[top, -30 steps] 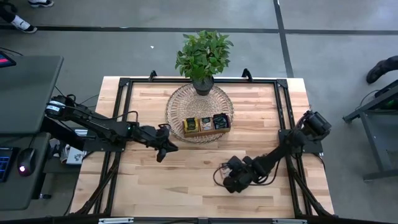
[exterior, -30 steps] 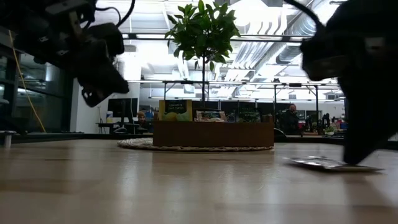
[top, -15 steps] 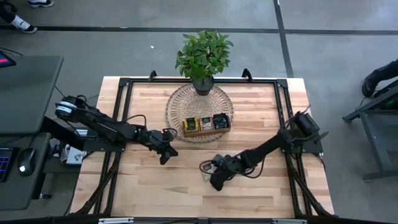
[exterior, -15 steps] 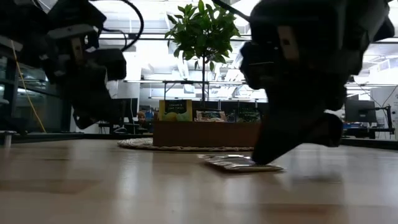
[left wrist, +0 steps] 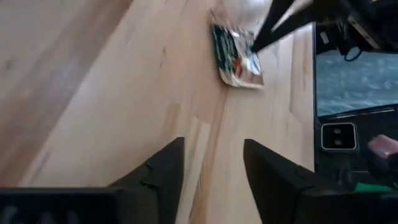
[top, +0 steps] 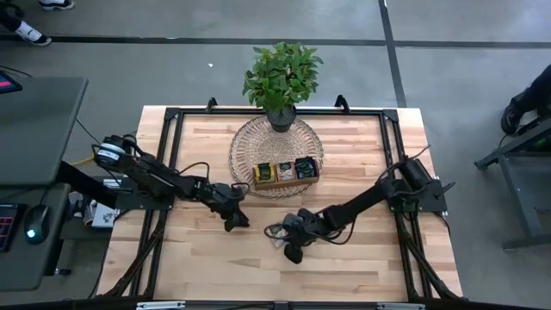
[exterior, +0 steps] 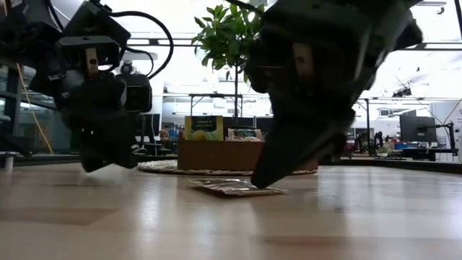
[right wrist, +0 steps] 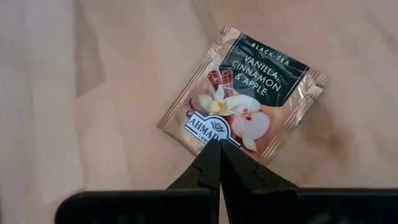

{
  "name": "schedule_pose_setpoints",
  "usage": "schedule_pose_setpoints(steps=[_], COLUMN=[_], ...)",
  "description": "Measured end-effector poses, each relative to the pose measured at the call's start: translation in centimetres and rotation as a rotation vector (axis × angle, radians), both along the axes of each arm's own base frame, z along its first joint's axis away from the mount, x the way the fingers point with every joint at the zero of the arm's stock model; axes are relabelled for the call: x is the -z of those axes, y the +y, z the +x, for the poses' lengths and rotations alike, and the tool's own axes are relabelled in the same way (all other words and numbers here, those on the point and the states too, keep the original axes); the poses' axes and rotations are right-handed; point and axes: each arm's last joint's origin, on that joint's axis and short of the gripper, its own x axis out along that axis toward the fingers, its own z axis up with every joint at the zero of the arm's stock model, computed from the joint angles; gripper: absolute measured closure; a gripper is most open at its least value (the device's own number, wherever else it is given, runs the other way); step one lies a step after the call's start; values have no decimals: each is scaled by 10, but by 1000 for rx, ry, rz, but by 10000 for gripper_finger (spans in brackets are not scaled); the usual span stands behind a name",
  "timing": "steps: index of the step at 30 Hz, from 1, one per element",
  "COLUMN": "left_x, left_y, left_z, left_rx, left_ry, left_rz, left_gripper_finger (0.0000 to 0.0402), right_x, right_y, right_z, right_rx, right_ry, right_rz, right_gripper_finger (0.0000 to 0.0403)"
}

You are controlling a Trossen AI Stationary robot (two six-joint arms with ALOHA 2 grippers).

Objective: Pick & Place Tea
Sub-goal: Put the brown tea bag into the middle section of the wooden organizer

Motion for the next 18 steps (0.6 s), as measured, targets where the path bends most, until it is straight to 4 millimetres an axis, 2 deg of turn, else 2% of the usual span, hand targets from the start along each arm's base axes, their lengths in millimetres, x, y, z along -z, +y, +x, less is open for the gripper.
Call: schedule_pose_setpoints(steps=[4, 8, 13, 18], left_x=[2, 1, 2, 6], left_y=[-3, -5, -8, -11], left_z=[6, 18, 36, 50], left_rx=[31, 40, 5, -11], left_ry=[18, 25, 90, 204], left_rz=[-38, -44, -7, 9], left_gripper_finger=[221, 218, 218, 218], right_x=[1, 7, 17, 18], right_y=[-12, -19, -20, -18], right_z=[5, 14, 20, 22], right_rx=[-25, -57, -66, -75], right_ry=[-5, -37, -59, -83], right_rz=[-31, -14, 16, 20], right_gripper_finger=[403, 403, 403, 403])
